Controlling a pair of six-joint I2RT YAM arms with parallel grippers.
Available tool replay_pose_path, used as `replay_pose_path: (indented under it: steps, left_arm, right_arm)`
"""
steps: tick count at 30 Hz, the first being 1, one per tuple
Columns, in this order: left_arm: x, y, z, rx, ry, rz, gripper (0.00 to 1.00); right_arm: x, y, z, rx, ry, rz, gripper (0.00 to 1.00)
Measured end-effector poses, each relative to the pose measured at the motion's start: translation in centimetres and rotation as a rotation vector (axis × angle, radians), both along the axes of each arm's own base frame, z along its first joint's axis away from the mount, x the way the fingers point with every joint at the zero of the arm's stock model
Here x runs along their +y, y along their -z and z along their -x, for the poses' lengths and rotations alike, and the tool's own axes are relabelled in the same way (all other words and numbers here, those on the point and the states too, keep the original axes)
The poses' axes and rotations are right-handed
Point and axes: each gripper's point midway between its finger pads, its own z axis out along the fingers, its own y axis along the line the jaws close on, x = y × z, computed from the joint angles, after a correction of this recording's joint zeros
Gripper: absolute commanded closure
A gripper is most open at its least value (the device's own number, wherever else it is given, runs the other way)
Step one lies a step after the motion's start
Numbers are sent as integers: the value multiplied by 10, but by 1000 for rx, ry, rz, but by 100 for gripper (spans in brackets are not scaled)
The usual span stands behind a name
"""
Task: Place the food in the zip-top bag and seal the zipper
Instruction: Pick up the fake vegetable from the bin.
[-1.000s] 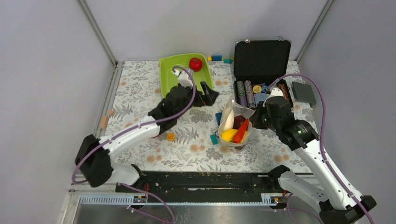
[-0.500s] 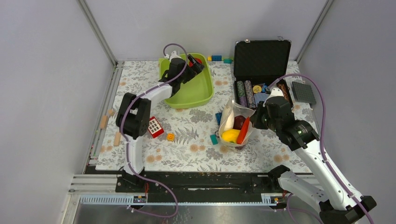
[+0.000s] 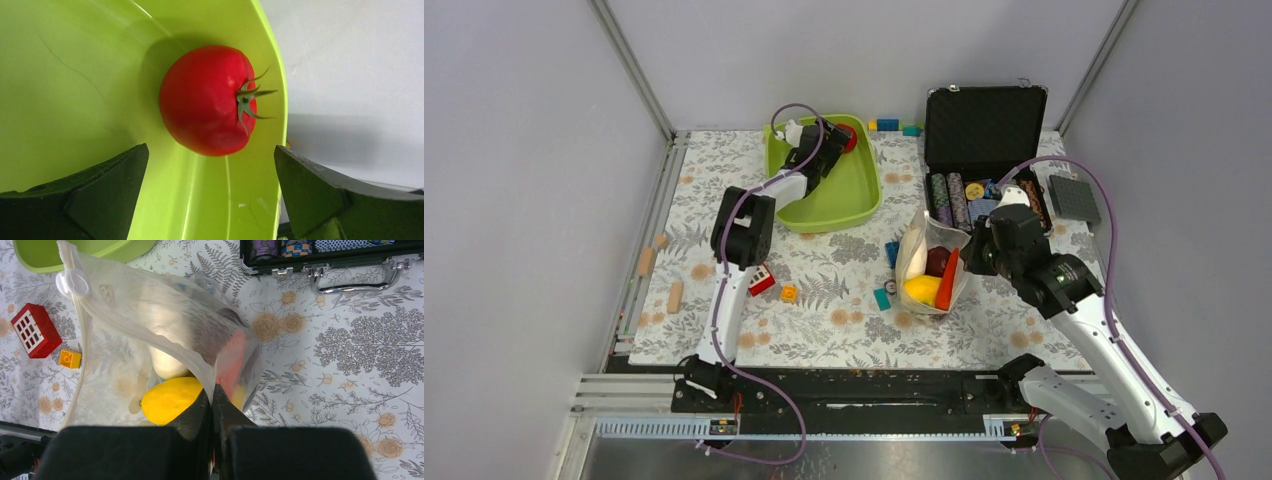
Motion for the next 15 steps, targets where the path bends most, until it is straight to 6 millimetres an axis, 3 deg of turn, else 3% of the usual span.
replay_pose_path:
  steps: [10,15]
  left_arm:
    - [3,7,-27,-12,-100,67,3]
    - [1,8,-39,-34,-119,100,15]
  right_arm:
    - [-5,1,-3,-8,18,24,100]
    - [-6,2,-4,-5,25,34,100]
